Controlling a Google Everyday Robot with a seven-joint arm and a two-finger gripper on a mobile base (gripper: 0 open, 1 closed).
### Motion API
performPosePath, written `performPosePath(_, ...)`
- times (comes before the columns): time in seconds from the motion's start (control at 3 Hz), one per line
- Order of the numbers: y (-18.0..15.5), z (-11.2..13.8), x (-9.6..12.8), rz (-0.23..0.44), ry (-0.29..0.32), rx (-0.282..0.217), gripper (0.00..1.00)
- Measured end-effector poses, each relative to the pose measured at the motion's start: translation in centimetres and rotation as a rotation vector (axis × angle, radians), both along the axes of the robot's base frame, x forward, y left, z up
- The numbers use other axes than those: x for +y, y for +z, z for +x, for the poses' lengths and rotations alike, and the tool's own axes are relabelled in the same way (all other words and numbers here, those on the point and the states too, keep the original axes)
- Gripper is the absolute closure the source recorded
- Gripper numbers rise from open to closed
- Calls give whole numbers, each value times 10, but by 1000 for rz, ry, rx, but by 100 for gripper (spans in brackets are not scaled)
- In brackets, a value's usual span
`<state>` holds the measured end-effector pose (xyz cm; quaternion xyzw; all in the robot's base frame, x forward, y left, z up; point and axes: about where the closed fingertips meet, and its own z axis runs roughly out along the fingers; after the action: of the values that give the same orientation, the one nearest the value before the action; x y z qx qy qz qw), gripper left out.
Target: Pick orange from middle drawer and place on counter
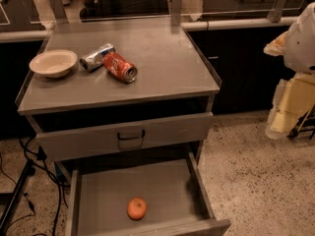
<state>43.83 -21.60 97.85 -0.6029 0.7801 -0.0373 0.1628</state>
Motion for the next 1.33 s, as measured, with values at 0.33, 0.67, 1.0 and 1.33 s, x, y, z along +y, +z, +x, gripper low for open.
performPosePath(0.33, 1, 0, 2, 0, 3, -6, 0)
performPosePath(0.67, 1, -2, 20, -6, 45, -39, 0)
performPosePath(1.0, -6, -3, 50, -29, 121, -55, 0)
performPosePath(1.33, -10, -5, 75, -31, 193, -60, 0)
